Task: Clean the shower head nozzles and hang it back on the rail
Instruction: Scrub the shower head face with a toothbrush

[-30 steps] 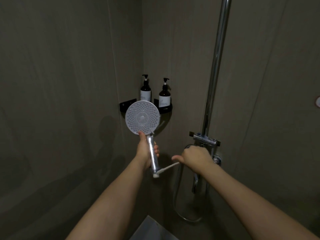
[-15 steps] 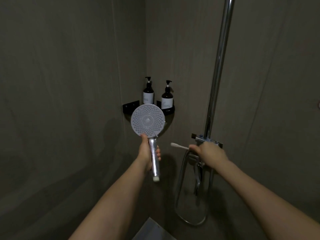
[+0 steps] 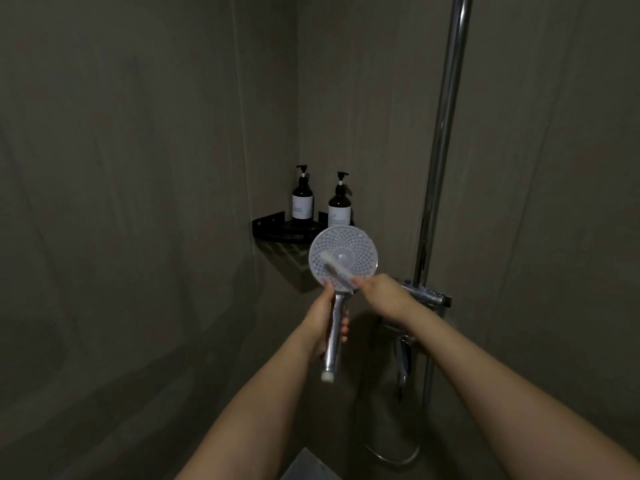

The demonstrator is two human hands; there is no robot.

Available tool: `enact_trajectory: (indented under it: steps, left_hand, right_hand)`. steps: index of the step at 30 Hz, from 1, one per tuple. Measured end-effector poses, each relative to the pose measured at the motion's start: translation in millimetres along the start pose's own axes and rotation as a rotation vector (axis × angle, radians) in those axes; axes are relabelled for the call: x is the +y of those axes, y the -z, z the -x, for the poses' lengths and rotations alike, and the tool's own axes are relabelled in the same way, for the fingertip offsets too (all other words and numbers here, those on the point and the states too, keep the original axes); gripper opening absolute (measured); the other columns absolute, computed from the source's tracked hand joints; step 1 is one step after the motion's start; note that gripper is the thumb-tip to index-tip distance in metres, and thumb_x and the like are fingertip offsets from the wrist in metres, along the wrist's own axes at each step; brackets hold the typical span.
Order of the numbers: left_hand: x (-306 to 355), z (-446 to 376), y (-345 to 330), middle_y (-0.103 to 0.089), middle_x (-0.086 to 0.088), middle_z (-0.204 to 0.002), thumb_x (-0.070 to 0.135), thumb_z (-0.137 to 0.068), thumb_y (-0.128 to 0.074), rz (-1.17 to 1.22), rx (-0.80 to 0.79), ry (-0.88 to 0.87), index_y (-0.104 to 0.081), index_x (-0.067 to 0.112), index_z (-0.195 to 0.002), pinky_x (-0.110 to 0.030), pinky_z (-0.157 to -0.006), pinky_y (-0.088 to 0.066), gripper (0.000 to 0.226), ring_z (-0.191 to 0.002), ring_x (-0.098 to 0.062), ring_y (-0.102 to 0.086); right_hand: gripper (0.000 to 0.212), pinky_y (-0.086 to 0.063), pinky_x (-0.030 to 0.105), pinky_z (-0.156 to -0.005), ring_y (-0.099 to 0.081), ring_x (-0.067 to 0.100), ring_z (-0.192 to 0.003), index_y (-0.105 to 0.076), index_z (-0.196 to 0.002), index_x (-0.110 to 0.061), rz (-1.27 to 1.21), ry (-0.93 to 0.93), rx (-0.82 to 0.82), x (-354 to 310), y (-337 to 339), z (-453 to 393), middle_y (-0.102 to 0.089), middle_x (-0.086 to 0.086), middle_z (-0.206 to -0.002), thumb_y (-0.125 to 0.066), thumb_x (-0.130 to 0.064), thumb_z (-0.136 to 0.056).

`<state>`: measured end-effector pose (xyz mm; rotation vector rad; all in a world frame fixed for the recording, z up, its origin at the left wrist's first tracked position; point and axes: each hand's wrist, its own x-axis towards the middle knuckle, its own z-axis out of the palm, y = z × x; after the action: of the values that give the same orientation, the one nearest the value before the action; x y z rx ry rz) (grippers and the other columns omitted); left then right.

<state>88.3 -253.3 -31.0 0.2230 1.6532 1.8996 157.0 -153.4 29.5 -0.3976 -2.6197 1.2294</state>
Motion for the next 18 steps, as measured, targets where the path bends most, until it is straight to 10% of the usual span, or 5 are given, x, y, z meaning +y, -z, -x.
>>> enact_trajectory:
  steps: [5, 10, 15, 18]
  left_hand:
    - [-3.4, -2.9, 1.8, -0.043, -0.003, -0.055, 0.051, -0.096, -0.036, -0.065, 0.019, -0.052, -0.048, 0.012, -0.070, -0.017, -0.039, -0.036, 0.048, -0.037, -0.011, -0.041]
    - [-4.5, -2.6, 2.4, -0.046, -0.004, -0.052, 0.046, -0.096, -0.041, -0.103, 0.051, -0.074, -0.051, 0.010, -0.073, -0.018, -0.038, -0.039, 0.044, -0.035, -0.010, -0.044]
    - [-7.1, 0.0, 0.2, -0.045, -0.005, -0.053, 0.048, -0.096, -0.040, -0.130, 0.060, -0.060, -0.050, 0.010, -0.070, -0.017, -0.036, -0.037, 0.047, -0.032, -0.010, -0.042]
    - [-8.3, -0.6, 1.3, -0.045, -0.005, -0.053, 0.047, -0.096, -0.038, -0.117, 0.062, -0.061, -0.049, 0.010, -0.070, -0.016, -0.035, -0.037, 0.047, -0.031, -0.010, -0.042]
  right_hand:
    - [0.047, -0.036, 0.026, -0.050, -0.050, 0.020, -0.060, -0.064, -0.107, 0.004, -0.015, -0.102, 0.376, 0.8, 19.7, -7.3, -0.057, 0.010, -0.078, -0.033, -0.031, -0.101]
    - [0.038, -0.047, 0.032, -0.073, -0.059, 0.024, -0.082, -0.064, -0.101, -0.008, 0.202, 0.104, 0.013, -18.1, 6.1, 4.7, -0.062, 0.013, -0.090, -0.034, -0.030, -0.101]
    - [0.043, -0.042, 0.029, -0.055, -0.054, 0.022, -0.067, -0.063, -0.108, 0.000, 0.125, -0.049, 0.318, -9.1, 28.8, -0.9, -0.057, 0.009, -0.079, -0.034, -0.031, -0.101]
    - [0.039, -0.049, 0.035, -0.079, -0.059, 0.025, -0.088, -0.061, -0.112, -0.005, 0.169, -0.002, 0.066, -11.4, 17.3, 13.3, -0.061, 0.015, -0.099, -0.032, -0.029, -0.101]
